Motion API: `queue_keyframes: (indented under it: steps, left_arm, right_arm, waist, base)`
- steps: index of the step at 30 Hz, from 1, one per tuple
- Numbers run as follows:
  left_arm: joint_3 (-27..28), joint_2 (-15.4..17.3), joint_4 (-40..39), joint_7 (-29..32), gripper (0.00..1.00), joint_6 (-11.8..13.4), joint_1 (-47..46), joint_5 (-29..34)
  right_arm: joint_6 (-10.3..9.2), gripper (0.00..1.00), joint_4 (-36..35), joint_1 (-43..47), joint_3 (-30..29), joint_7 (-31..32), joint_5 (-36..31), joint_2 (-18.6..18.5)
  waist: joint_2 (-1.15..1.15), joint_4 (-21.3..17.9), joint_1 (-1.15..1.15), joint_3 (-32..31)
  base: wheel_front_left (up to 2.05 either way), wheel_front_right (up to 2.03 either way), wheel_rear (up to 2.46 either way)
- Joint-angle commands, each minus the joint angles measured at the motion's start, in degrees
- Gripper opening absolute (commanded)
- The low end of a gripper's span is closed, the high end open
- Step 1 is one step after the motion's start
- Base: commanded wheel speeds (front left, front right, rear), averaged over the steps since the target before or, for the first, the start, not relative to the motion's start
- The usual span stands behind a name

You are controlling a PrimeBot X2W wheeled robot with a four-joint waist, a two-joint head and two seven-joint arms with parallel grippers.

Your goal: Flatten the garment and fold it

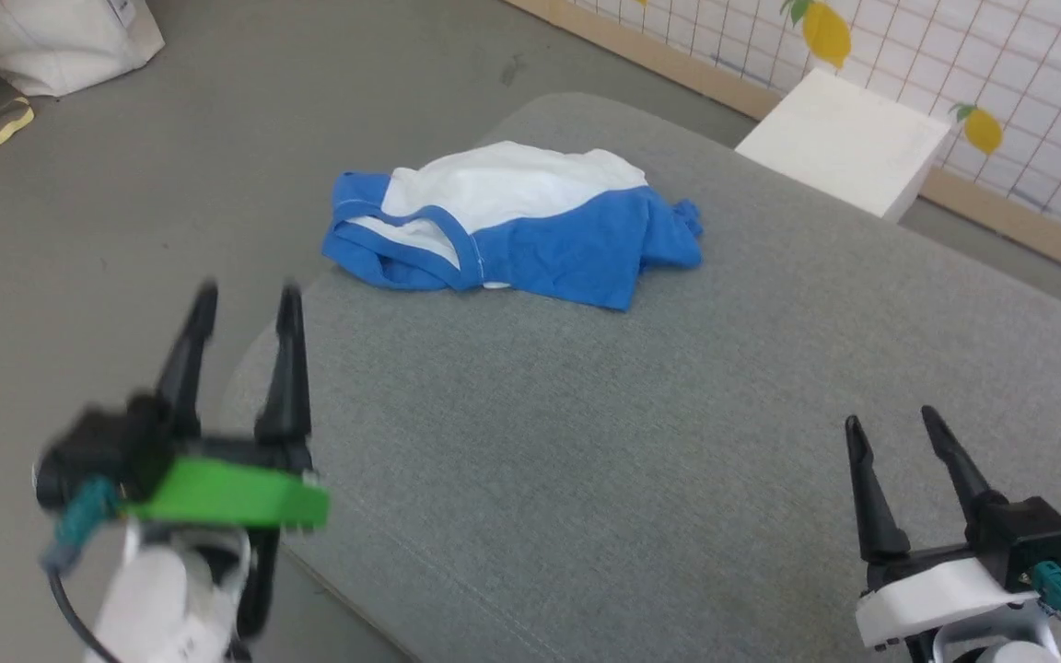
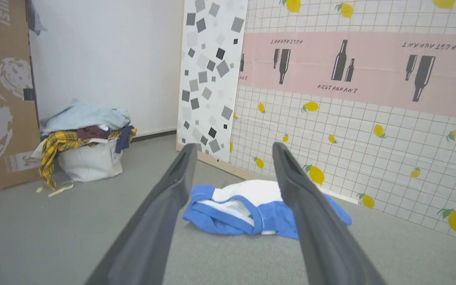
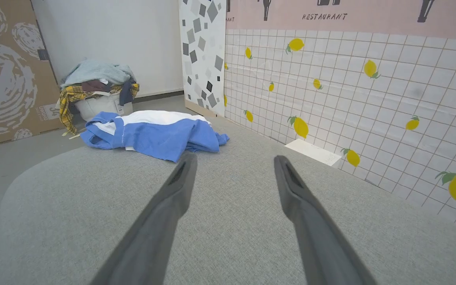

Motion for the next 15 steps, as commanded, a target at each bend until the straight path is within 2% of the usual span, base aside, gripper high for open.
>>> queue_keyframes:
  steps: [1, 7, 15]
  left_arm:
    - [-0.6, 1.1, -0.9, 1.4, 1.0, -0.8, -4.0, 0.3]
    - [-2.1, 4.8, 1.1, 9.2, 1.0, -2.1, -18.3, -0.6]
    - [-4.0, 11.3, 11.1, 19.0, 1.0, -3.2, -33.5, -4.2]
  right_arm:
    - [-0.1, 1.0, -1.3, -0.7, -0.4, 0.6, -0.7, 0.0]
    - [-0.1, 1.0, -7.0, -2.0, 0.2, 3.9, -3.1, 0.0]
    - [-0.1, 1.0, -15.6, -5.0, 2.5, 8.1, -6.3, 0.0]
  waist:
    - [0.0, -1.3, 0.0, 2.5]
    - [0.0, -3.9, 0.0, 7.5]
    - [0.0, -8.3, 0.0, 16.0]
  base:
    - [0.0, 0.0, 0.0]
    - [0.0, 0.0, 0.0]
    - [0.0, 0.0, 0.0]
